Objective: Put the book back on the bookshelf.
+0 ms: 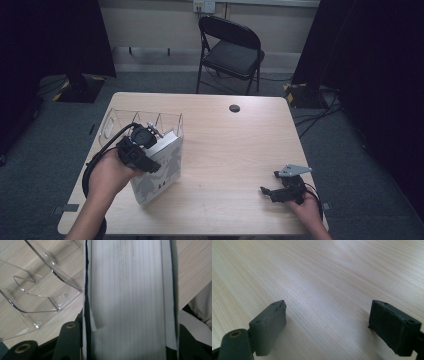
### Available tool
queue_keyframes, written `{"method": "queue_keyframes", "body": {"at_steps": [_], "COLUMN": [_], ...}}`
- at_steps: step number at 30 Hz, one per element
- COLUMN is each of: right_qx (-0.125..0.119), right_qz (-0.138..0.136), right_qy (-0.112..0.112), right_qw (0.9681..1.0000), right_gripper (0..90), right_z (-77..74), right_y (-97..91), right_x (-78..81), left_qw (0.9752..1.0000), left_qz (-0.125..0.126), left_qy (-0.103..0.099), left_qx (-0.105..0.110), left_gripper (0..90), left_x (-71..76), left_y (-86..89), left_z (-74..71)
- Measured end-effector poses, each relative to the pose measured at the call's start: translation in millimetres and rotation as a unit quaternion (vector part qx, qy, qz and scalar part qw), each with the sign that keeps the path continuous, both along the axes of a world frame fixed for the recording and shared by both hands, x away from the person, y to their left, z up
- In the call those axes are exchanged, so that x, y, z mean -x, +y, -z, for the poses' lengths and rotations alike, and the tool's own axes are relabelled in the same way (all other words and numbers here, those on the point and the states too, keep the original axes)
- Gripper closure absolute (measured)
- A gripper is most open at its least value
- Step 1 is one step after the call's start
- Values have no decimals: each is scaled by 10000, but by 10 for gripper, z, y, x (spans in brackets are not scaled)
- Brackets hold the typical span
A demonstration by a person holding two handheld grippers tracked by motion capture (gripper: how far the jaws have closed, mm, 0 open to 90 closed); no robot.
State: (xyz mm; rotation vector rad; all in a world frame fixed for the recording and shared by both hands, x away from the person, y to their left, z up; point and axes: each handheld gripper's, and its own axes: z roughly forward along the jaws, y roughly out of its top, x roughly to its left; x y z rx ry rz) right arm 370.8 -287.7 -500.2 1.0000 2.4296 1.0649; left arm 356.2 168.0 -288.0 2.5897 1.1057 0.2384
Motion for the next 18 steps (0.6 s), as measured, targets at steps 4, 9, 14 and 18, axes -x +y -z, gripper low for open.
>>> {"method": "queue_keyframes", "body": {"at_steps": [4,9,14,18], "right_qx": [-4,-6,1,-4], "right_qz": [0,-1,0,2], "right_qy": [6,2,4,6], "right_qw": [10000,10000,10000,10000], "right_gripper": [135,135,135,135], "right_z": [0,1,0,0], "right_y": [0,0,0,0], "right_x": [0,0,0,0], "left_qw": [10000,9999,9998,9998], "left_qz": [-6,-133,-206,-220], "left_qy": [-33,-6,14,20], "left_qx": [-60,16,36,-12], "left_gripper": [532,532,532,532], "left_x": [9,26,21,-3], "left_y": [21,77,119,173], "left_z": [-5,-18,-11,-7]}}
